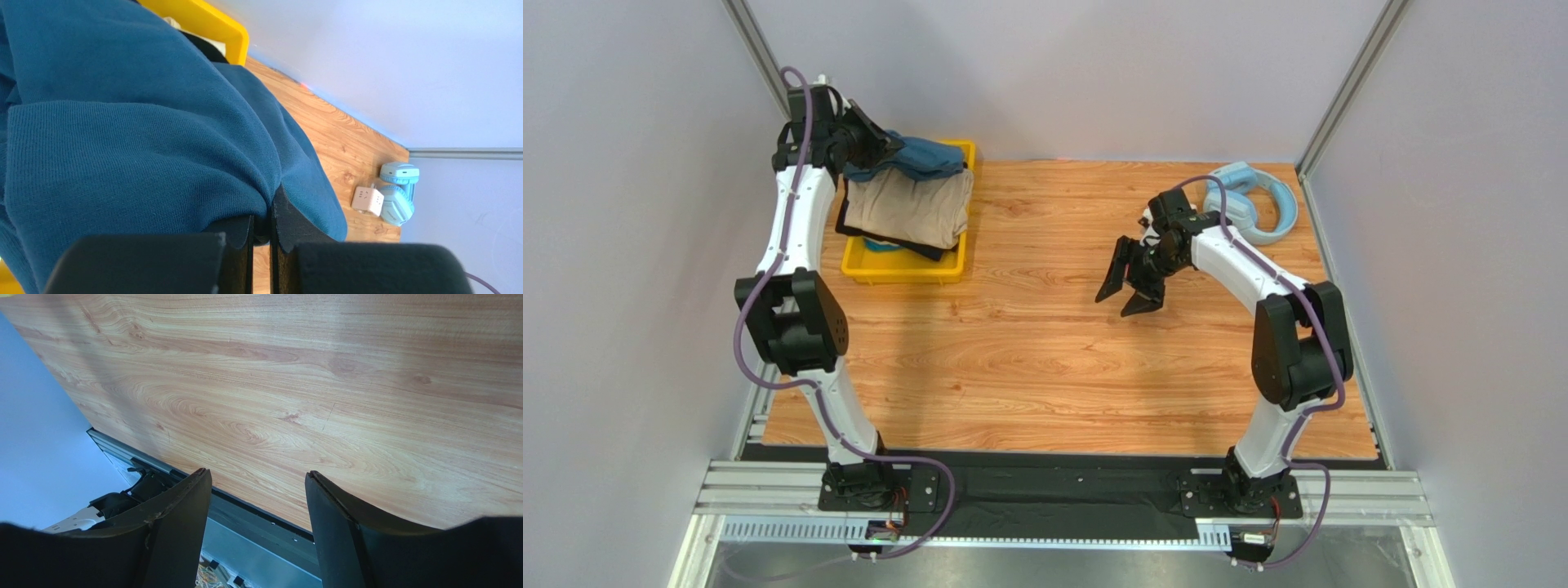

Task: Fold and stack the t-shirts
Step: Move the tshirt to the center of the board

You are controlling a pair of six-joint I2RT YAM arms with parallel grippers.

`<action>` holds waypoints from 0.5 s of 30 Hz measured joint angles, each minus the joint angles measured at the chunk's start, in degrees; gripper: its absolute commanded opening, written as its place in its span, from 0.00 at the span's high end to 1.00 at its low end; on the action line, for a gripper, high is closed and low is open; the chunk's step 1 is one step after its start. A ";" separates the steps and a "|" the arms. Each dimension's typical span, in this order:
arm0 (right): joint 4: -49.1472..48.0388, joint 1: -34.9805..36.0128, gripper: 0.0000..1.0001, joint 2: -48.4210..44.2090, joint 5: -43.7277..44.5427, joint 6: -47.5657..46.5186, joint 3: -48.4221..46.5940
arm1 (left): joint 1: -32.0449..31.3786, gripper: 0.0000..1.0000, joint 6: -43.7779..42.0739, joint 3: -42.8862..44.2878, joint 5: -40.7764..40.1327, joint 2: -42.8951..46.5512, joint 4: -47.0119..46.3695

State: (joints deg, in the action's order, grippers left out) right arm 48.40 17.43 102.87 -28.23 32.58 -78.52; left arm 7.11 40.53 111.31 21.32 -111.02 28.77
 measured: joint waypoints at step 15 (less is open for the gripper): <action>-2.60 -1.49 0.37 -1.03 0.13 -0.33 1.46 | -7.89 1.00 1.95 9.60 2.40 3.43 0.76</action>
State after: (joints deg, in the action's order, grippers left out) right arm 45.80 15.94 101.84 -28.10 32.25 -77.06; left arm -0.78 42.48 120.90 23.73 -107.59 29.54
